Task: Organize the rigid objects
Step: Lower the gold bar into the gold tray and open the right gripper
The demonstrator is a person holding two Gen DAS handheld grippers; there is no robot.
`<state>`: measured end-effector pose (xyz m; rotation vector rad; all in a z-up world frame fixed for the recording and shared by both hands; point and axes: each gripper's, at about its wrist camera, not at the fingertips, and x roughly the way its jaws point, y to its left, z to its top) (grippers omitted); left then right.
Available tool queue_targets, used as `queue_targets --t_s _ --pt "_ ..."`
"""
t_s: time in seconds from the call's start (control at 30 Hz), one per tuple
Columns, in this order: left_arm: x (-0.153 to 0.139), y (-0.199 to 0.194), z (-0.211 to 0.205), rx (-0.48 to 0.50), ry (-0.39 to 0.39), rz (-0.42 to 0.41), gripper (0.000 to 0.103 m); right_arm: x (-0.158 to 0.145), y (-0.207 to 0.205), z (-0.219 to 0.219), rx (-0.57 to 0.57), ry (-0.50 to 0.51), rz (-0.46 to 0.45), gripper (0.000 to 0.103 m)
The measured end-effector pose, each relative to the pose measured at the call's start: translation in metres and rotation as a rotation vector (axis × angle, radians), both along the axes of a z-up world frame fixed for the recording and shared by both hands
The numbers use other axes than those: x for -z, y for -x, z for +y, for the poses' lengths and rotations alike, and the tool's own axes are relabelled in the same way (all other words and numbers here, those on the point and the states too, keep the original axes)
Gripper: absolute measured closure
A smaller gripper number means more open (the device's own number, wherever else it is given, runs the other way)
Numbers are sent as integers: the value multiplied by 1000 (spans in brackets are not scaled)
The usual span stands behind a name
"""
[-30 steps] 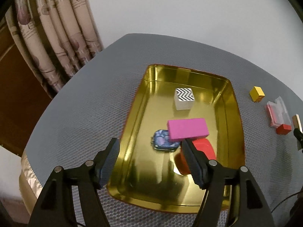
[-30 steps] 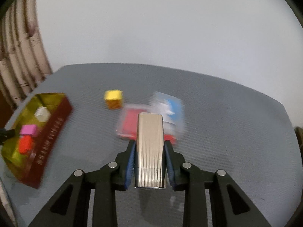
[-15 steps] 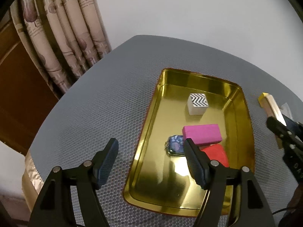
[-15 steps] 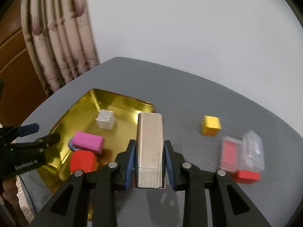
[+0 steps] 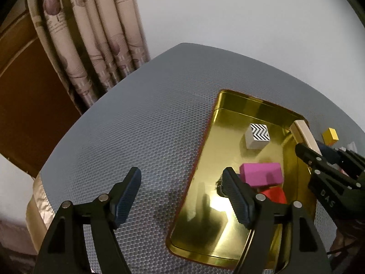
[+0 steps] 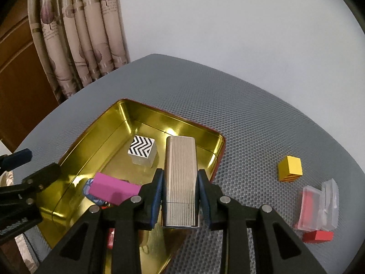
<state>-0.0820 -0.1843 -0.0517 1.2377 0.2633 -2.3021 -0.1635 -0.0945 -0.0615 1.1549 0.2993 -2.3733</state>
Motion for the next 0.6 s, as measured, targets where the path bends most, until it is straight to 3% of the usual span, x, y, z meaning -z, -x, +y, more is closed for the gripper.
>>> queue_targets --t_s 0.6 --pt "1 0 -8 -43 -9 -22 26 28 23 -43 4 -118 -33 73"
